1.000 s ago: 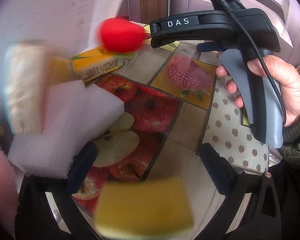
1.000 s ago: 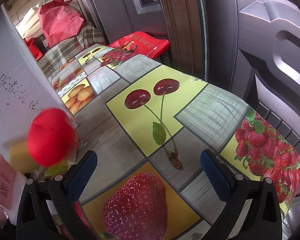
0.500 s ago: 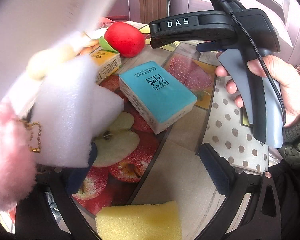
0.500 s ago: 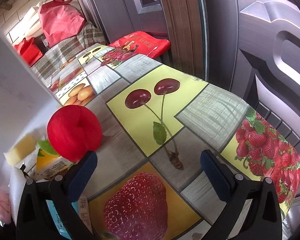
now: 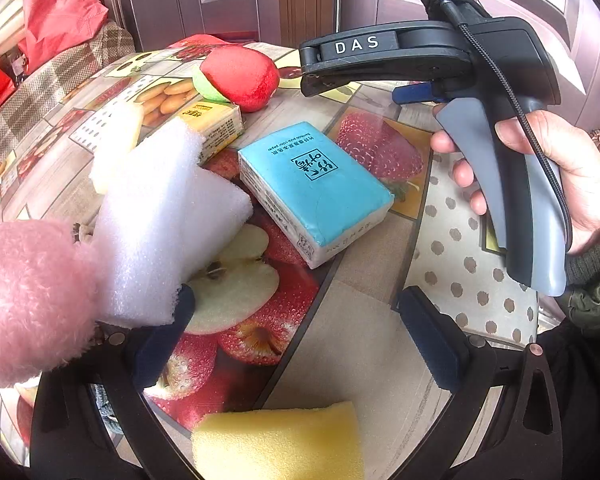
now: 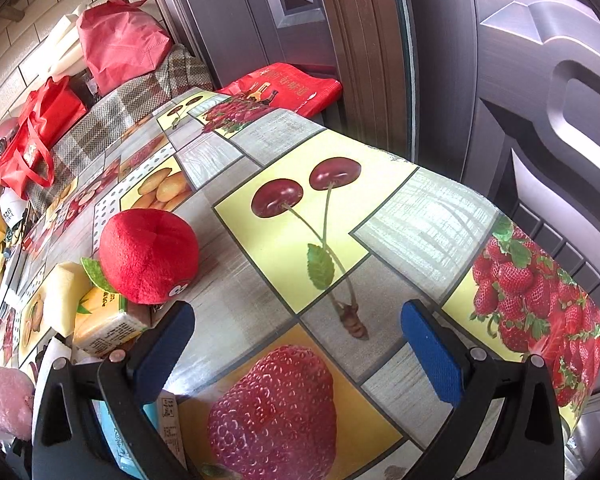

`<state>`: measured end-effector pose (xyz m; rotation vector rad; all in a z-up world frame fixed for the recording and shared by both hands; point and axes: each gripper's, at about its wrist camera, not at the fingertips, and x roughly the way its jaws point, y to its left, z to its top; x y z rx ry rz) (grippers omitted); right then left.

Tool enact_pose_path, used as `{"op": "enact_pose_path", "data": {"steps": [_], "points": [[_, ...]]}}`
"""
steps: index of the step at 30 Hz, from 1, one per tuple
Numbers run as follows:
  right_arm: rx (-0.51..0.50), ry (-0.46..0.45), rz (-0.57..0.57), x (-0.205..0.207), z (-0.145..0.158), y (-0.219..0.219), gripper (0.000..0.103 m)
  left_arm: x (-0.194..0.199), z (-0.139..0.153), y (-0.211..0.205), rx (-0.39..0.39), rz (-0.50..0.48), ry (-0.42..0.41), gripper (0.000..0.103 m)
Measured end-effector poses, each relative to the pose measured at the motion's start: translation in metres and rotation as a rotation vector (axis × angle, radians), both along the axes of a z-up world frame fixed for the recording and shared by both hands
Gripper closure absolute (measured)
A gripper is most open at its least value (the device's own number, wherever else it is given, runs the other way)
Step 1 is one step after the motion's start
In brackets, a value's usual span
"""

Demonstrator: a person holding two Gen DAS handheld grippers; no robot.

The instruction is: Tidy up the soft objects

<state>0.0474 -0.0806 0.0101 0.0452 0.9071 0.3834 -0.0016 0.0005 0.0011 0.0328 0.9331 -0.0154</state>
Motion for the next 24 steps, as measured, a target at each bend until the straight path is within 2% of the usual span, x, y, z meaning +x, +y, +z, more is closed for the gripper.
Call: {"op": "enact_pose_path", "data": {"steps": [24], "points": [[0.008,0.001,0.003,-0.0008,-0.0001,0.0019,0.000,0.0002,-0.0002,-0.0002,-0.001,0.000,0.000,0.001]]}}
